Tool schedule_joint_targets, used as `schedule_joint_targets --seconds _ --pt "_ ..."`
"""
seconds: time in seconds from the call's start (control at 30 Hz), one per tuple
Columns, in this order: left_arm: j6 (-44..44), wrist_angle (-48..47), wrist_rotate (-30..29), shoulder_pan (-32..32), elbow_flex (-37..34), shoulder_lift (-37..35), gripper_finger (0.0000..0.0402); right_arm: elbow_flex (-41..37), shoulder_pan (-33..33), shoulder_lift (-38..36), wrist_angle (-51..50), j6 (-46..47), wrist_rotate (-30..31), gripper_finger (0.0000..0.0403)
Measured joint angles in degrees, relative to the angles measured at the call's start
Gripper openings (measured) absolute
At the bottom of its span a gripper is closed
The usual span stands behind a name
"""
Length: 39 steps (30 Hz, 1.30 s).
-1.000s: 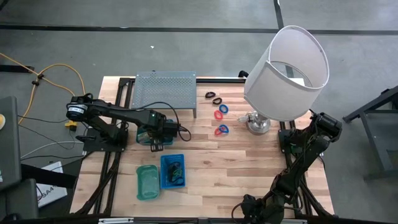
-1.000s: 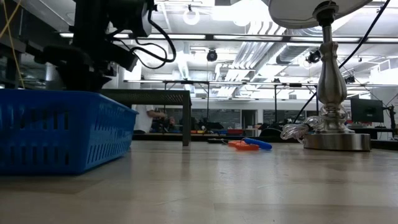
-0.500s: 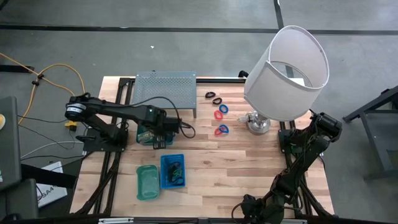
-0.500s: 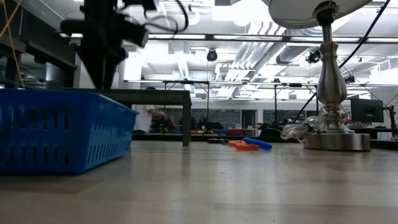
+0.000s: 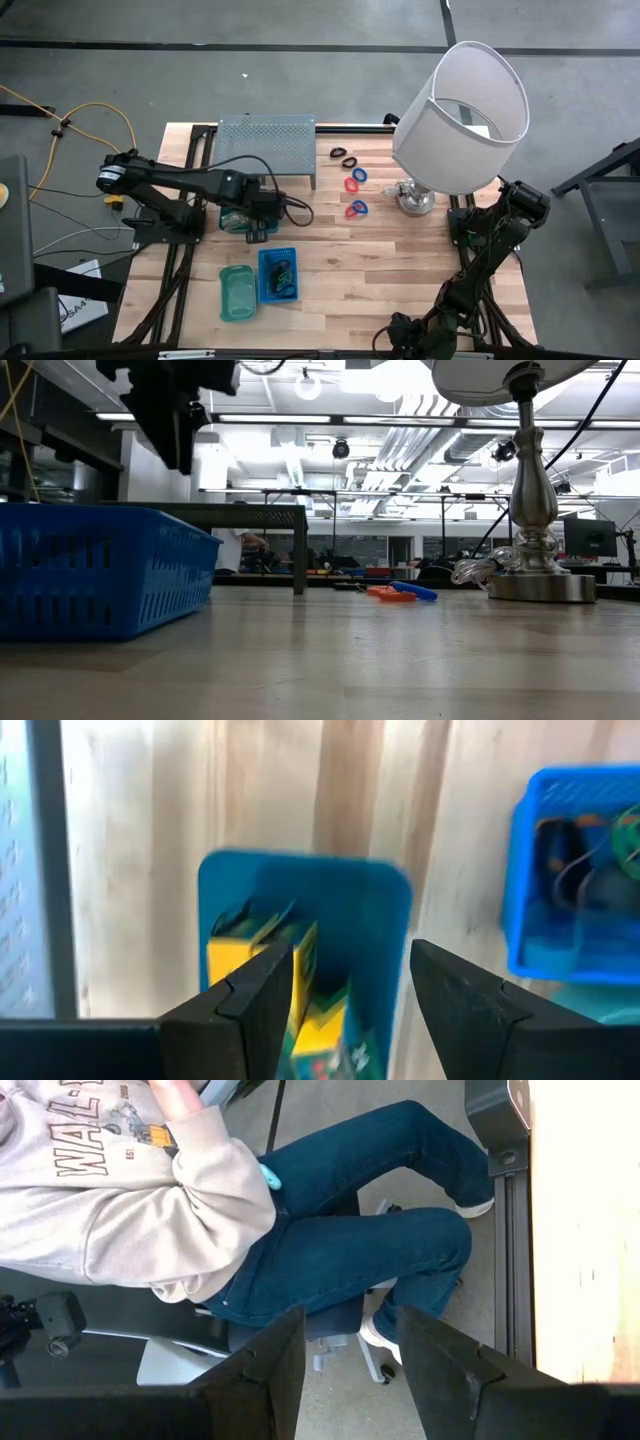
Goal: Pick & Place Office Desk Supplies
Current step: Put the bottom orange spring keychain into the green bin
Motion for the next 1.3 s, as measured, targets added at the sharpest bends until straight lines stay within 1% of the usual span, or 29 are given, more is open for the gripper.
schedule_joint_targets --seconds 0.3,0.43,0.57,0.93,1.03,1.13,1.3 --pt "3.17 12.21 0.02 -2.21 0.00 0.03 0.0194 0.00 -0.01 0.00 0.00 0.00 0.00 0.0146" --pt "6.48 18.83 -0.09 -2.11 0.00 0.94 0.0194 0.00 -0.01 0.00 0.00 0.00 0.00 0.0146" --pt "10.03 23.08 -0.08 -1.89 -0.04 2.77 0.0194 0.00 -0.01 0.01 0.00 0.00 0.00 0.0146" --pt "10.77 23.35 1.12 -2.03 -0.07 3.88 0.0194 0.00 -0.01 0.00 0.00 0.00 0.00 0.0146" --pt "8.76 21.29 3.73 -2.02 -0.12 3.35 0.0194 0.00 -0.01 0.00 0.00 0.00 0.00 0.0146" --pt "7.58 18.66 4.53 -1.94 -0.29 1.19 0.0194 0.00 -0.01 0.00 0.00 0.00 0.00 0.0146" --pt "7.52 18.70 4.04 -1.89 -3.57 -5.51 0.0194 0.00 0.01 0.00 0.00 0.00 0.00 0.0146"
